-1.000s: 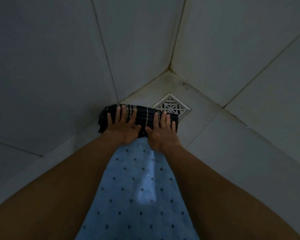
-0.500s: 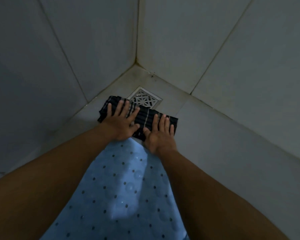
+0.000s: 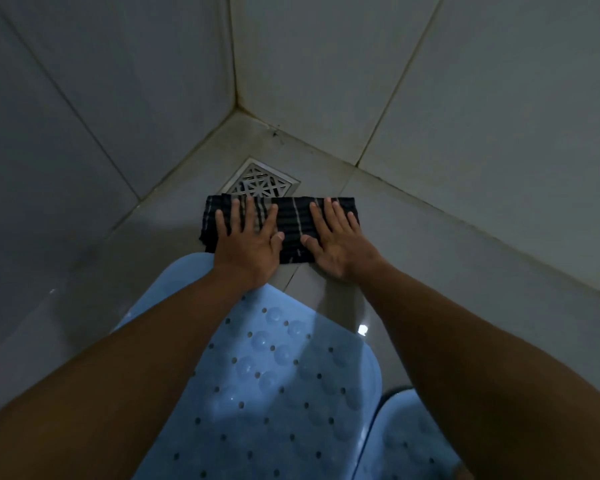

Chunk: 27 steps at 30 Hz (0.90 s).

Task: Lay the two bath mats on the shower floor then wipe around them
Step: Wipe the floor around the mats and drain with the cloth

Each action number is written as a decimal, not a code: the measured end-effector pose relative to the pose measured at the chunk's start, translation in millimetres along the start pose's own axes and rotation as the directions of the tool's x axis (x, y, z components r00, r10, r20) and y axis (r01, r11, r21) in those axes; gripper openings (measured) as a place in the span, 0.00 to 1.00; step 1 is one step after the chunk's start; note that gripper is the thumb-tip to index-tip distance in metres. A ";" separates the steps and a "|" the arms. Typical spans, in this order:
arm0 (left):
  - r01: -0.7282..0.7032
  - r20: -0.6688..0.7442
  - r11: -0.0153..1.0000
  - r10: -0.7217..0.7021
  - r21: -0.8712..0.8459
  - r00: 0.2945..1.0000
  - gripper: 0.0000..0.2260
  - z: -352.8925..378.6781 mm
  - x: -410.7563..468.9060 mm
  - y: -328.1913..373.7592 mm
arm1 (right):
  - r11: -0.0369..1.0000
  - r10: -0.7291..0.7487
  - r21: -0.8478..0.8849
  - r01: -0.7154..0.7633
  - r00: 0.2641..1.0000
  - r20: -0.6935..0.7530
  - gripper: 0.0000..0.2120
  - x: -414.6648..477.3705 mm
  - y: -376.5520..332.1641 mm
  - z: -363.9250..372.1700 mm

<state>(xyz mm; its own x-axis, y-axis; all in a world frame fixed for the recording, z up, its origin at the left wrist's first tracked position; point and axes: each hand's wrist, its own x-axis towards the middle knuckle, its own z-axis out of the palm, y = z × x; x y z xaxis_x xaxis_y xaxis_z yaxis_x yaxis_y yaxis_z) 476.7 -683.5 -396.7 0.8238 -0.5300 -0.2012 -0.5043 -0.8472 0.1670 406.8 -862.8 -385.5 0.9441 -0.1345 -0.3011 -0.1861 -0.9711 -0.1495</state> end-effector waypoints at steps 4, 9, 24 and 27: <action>0.102 -0.016 0.994 -0.103 -0.033 0.995 0.27 3.9 -6.7 26.6 | 0.993 -0.097 -0.062 0.100 0.994 0.045 0.33 12.5 26.8 -9.5; 0.302 0.047 0.950 -0.299 -0.077 0.953 0.28 7.2 -9.5 57.9 | 0.959 -0.243 -0.120 0.256 0.964 0.111 0.34 32.0 54.0 -19.1; 0.680 0.303 0.705 -0.616 -0.200 0.727 0.28 -2.5 4.7 123.5 | 0.787 -0.517 -0.227 0.574 0.814 0.266 0.35 79.5 89.6 -46.2; 0.701 0.330 0.684 -0.626 -0.203 0.707 0.28 -6.0 10.0 126.0 | 0.762 -0.538 -0.229 0.606 0.789 0.298 0.34 89.3 88.4 -51.3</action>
<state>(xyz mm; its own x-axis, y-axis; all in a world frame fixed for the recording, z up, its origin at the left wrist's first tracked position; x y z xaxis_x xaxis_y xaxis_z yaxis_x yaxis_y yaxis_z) 423.0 -795.4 -371.8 0.8126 0.1438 -0.5648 0.2848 -0.9435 0.1694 488.6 -970.9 -377.2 0.7636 0.4752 -0.4373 0.4930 -0.8663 -0.0804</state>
